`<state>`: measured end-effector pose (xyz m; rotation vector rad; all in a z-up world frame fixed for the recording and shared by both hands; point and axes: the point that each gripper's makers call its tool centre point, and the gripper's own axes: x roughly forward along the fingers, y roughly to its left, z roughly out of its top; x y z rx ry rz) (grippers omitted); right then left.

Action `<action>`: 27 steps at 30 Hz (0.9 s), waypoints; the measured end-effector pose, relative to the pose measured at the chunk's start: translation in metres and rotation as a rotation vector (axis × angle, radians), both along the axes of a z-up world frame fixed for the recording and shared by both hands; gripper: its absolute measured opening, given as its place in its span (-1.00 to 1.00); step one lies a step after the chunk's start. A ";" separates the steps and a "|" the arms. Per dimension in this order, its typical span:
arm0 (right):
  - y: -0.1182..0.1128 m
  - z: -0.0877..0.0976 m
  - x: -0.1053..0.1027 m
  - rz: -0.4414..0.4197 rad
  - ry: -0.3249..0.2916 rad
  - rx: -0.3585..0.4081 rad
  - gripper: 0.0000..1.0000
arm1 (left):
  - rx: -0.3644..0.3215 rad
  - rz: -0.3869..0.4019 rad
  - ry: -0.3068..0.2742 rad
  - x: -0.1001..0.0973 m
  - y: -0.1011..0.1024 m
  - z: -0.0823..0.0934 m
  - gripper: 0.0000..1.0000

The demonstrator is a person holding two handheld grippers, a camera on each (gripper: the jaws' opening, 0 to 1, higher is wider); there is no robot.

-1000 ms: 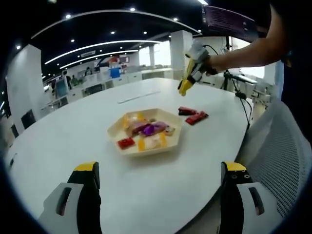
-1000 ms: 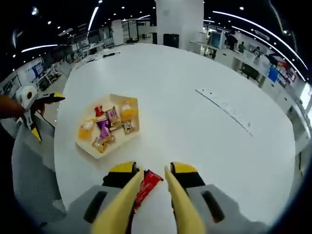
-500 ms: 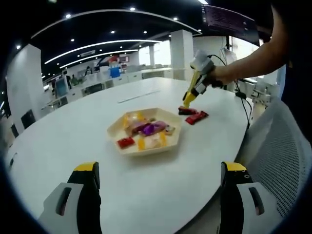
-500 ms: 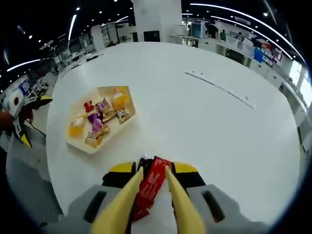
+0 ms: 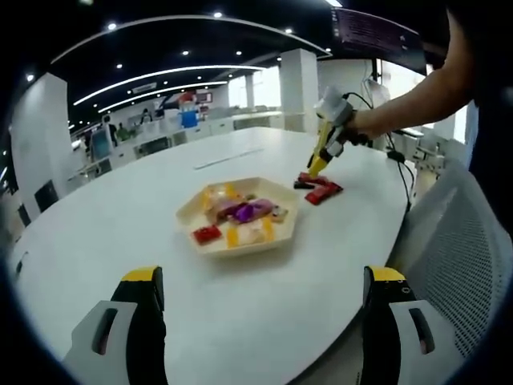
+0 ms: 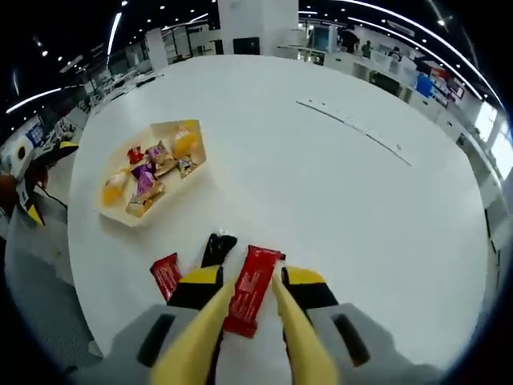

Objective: Place the target food into the container with the food tongs after gripping and lifting it, then release it inside without dropping or visibly crushing the food.

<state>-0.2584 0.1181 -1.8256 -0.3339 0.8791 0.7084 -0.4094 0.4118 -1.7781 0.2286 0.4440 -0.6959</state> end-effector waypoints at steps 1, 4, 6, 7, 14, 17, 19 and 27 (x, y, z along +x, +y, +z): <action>0.000 0.002 0.000 0.001 -0.004 0.002 -0.45 | 0.003 0.000 0.002 0.000 0.000 -0.001 0.99; 0.004 0.005 0.002 0.006 -0.015 0.018 -0.44 | 0.003 0.001 0.001 0.000 0.001 -0.001 0.98; 0.006 0.007 0.002 0.005 -0.019 0.026 -0.44 | 0.000 0.003 0.000 0.001 0.001 0.000 0.98; 0.007 0.007 0.002 0.008 -0.018 0.027 -0.44 | 0.000 0.003 0.000 0.001 0.001 0.000 0.98; 0.004 -0.001 0.006 -0.038 -0.017 0.012 -0.43 | 0.001 0.007 -0.002 0.001 0.001 0.001 0.98; 0.002 -0.001 0.005 -0.043 -0.018 0.001 -0.43 | -0.002 0.009 -0.001 0.001 0.002 0.000 0.98; -0.001 0.000 0.007 -0.057 -0.023 0.000 -0.43 | 0.000 0.008 -0.001 0.001 0.002 0.000 0.98; -0.004 -0.015 0.001 -0.065 0.017 -0.014 -0.43 | -0.001 0.009 0.000 0.001 0.002 0.000 0.98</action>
